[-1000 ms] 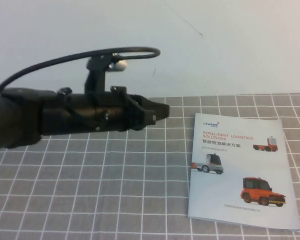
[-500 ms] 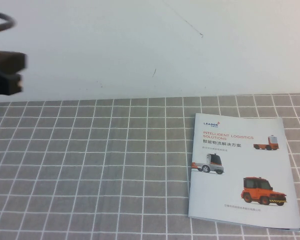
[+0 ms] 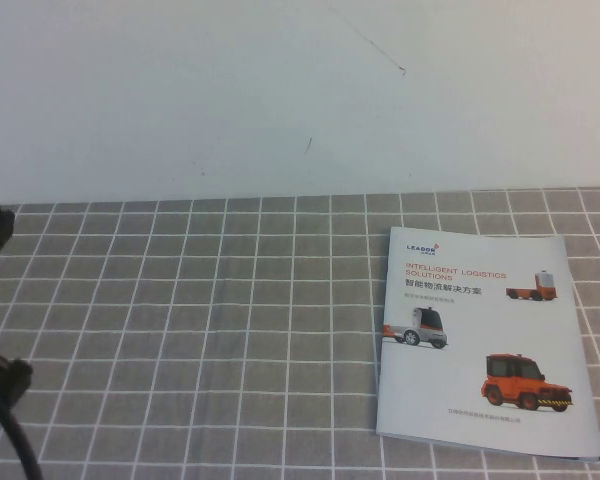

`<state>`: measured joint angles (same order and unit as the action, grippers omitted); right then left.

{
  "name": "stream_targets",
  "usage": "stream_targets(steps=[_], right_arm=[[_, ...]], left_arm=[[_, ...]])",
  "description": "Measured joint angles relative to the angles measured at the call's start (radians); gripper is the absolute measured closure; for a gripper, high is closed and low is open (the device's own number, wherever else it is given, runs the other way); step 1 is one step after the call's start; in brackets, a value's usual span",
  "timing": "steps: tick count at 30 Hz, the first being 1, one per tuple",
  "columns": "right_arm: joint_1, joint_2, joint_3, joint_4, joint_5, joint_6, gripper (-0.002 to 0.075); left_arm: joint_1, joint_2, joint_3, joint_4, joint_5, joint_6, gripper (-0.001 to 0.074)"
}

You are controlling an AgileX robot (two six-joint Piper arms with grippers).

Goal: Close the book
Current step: 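Close the open booklet and leave it lying on the table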

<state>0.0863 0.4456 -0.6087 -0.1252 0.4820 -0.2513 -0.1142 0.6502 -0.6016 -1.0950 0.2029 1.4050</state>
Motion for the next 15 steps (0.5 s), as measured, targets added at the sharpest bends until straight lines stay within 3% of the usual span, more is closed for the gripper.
stream_targets(steps=[9, 15], right_arm=[[0.000, -0.259, 0.197, 0.181, 0.014, -0.196, 0.0729], [0.000, -0.379, 0.275, 0.348, 0.075, -0.387, 0.0729]], left_arm=[[-0.051, -0.160, 0.212, -0.150, -0.016, 0.053, 0.0738], [-0.051, -0.218, 0.247, -0.315, -0.072, 0.242, 0.0738]])
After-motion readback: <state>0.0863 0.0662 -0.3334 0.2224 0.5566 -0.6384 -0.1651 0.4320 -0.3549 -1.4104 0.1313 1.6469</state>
